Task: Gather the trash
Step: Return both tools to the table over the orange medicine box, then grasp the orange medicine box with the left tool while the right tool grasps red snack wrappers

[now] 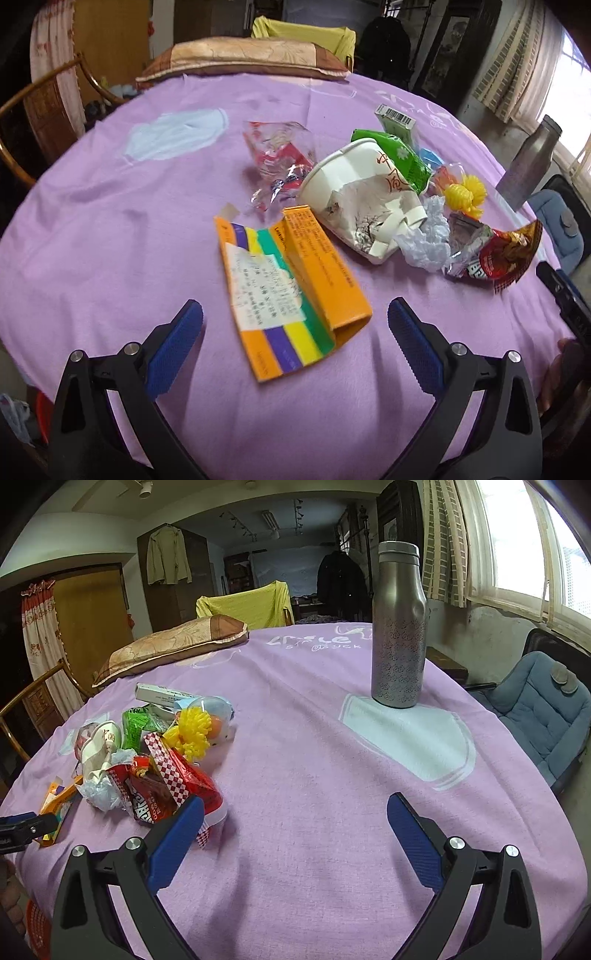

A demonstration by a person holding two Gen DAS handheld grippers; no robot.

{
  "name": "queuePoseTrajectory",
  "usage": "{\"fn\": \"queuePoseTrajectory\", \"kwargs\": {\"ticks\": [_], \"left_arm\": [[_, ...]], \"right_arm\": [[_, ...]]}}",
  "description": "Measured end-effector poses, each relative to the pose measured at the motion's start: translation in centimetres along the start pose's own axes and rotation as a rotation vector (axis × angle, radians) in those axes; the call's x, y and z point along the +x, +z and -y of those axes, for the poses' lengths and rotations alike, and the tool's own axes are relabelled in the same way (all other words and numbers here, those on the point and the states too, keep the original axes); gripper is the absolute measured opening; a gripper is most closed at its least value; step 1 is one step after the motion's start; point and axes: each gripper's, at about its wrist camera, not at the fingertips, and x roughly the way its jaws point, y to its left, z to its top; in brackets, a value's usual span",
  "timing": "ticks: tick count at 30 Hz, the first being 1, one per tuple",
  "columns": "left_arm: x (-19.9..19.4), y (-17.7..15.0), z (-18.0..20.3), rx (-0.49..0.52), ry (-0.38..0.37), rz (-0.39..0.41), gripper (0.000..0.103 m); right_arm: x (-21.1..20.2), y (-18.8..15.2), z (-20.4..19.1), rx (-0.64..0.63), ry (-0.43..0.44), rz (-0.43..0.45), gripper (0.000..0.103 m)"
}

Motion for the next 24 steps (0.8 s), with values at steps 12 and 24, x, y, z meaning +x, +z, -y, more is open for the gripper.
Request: {"fn": "queuePoseTrajectory", "kwargs": {"ticks": [12, 24], "left_arm": [[3.2, 1.3, 0.6, 0.025, 0.065, -0.018, 0.096], [3.1, 1.1, 0.6, 0.012, 0.014, 0.009, 0.097]], "right_arm": [[0.2, 0.0, 0.5, 0.021, 0.046, -0.028, 0.098], [0.7, 0.2, -2.6, -0.029, 0.196, -0.078, 0.098]]}}
